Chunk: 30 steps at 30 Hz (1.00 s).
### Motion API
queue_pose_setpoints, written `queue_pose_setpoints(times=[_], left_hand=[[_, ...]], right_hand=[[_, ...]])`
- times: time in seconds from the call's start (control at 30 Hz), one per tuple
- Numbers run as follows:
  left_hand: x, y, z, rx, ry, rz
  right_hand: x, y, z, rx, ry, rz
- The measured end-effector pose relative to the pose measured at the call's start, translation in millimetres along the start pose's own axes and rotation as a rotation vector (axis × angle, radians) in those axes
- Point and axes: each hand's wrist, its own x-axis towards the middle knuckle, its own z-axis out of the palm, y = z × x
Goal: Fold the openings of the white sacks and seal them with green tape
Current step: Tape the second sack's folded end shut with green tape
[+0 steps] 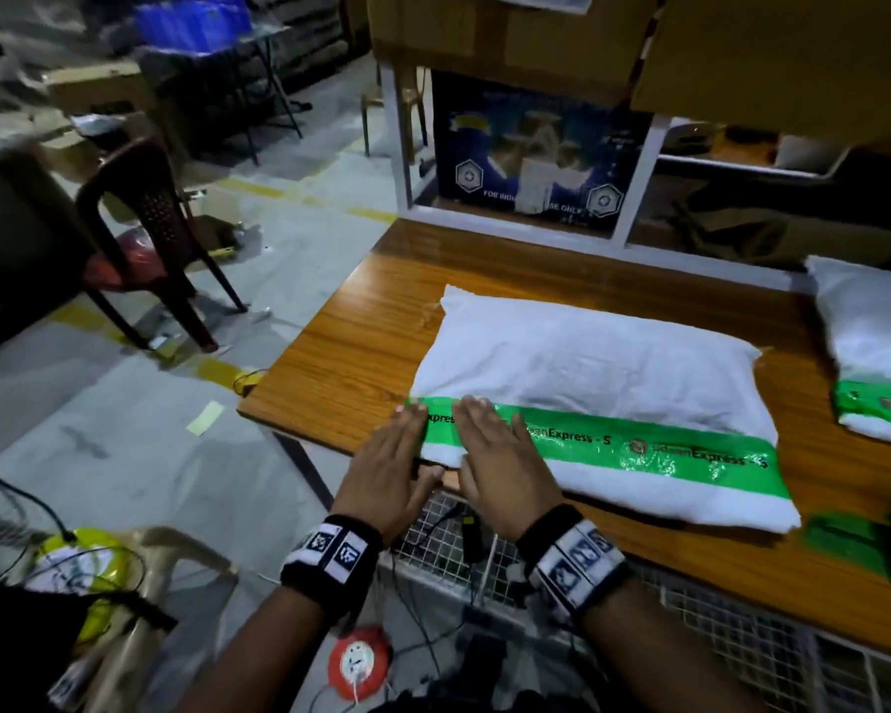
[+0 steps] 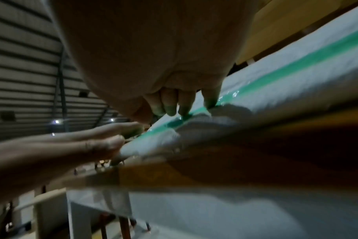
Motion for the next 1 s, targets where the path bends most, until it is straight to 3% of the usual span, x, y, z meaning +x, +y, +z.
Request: queue_pose_setpoints(times=[0.1,0.23,0.37,0.6,0.7,0.8,1.0], left_hand=[[-0.1,-4.4,-0.2,0.153,-0.078,0.018],[10.7,0.1,-6.6,0.135,-0.026,0.049],[12.2,-6.4,0.4,0.171,-0.110,0.075],[14.5,-8.6,-0.7,0.187,-0.130,0.074],[14.5,5.0,1.0,0.231,-0.119,0.053],[15.0,23.8,13.3,0.270,-0.144,0.157],[15.5,17.0,13.3,0.201,-0.143,0.172]], right_hand=[[-0.2,-4.9,24.5,-0.057,-0.045,0.052],[-1.4,0.0,29.0,-0.086,-0.005,0.056],[-2.6,-0.9,27.7,-0.087,0.002,0.051],[-56.1,62.7,9.2,-0.049,-0.025,0.165],[-54.8,51.7,14.2,-0.104,-0.024,0.208],[-44.4,40.4,12.5,-0.158,-0.003,0.242],[-57.5,60.3,4.8,-0.130,-0.005,0.176]])
